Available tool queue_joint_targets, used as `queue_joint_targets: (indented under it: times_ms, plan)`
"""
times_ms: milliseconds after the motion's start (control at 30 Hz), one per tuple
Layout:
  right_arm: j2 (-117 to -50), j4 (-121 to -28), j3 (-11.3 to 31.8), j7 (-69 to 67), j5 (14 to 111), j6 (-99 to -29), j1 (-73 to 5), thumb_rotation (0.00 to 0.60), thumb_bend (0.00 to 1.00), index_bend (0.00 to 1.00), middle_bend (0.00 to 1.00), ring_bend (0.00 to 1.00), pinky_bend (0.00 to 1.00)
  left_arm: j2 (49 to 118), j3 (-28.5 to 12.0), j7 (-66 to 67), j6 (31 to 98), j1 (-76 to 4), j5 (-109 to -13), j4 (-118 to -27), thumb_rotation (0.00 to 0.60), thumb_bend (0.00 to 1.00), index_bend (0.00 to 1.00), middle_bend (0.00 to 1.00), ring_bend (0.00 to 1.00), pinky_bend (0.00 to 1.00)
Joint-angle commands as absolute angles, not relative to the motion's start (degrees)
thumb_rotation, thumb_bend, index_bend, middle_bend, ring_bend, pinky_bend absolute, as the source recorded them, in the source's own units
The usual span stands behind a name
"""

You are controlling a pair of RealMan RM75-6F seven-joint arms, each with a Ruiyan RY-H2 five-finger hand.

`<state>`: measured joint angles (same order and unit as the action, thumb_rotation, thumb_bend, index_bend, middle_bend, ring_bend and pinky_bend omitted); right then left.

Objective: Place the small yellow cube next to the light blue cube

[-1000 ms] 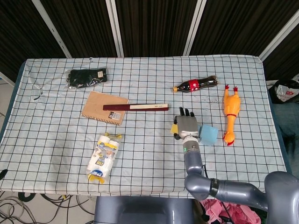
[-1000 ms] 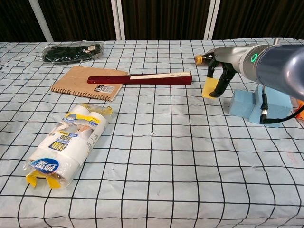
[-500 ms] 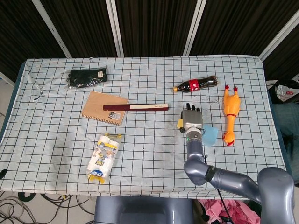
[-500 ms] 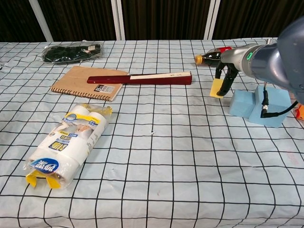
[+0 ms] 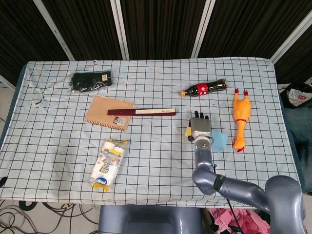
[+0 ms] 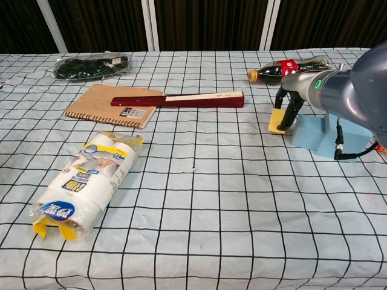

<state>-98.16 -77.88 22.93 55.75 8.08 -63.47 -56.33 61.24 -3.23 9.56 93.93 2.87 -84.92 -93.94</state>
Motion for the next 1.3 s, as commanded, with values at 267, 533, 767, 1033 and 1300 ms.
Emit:
queue_joint_targets:
  times_ms: [267, 533, 767, 1033, 1300]
  plan:
    - [-98.38, -76.48, 21.57, 55.48, 8.46, -62.39, -56.10, 0.600, 0.24, 0.45, 0.00, 0.00, 0.09, 61.24, -3.26, 9.66, 93.95, 2.87, -84.87, -93.94, 0.600, 0.04, 0.20, 0.06, 0.00, 0.00]
    - [-98.22, -76.38, 21.18, 55.22, 8.36, -62.15, -56.05, 0.600, 0.24, 0.44, 0.00, 0.00, 0.09, 61.24, -3.25, 9.71, 93.95, 2.88, -84.88, -93.95, 0.600, 0.04, 0.20, 0.06, 0.00, 0.00]
    - [-98.02, -76.24, 20.85, 55.34, 7.98, -61.88, -56.10, 0.600, 0.24, 0.44, 0.00, 0.00, 0.09, 61.25, -3.28, 9.78, 93.95, 2.88, -84.82, -93.95, 0.600, 0.04, 0.20, 0.06, 0.00, 0.00]
    - [-97.97, -76.10, 20.64, 55.34, 7.47, -61.65, -56.16, 0.600, 0.24, 0.42, 0.00, 0.00, 0.09, 61.27, -3.29, 9.83, 93.95, 2.88, -84.81, -93.95, 0.600, 0.04, 0.20, 0.06, 0.00, 0.00]
    - [-98.05, -75.85, 20.58, 54.99, 7.49, -61.46, -56.26, 0.600, 0.24, 0.40, 0.00, 0.00, 0.09, 61.29, -3.30, 9.85, 93.97, 2.89, -84.79, -93.91, 0.600, 0.04, 0.20, 0.06, 0.00, 0.00]
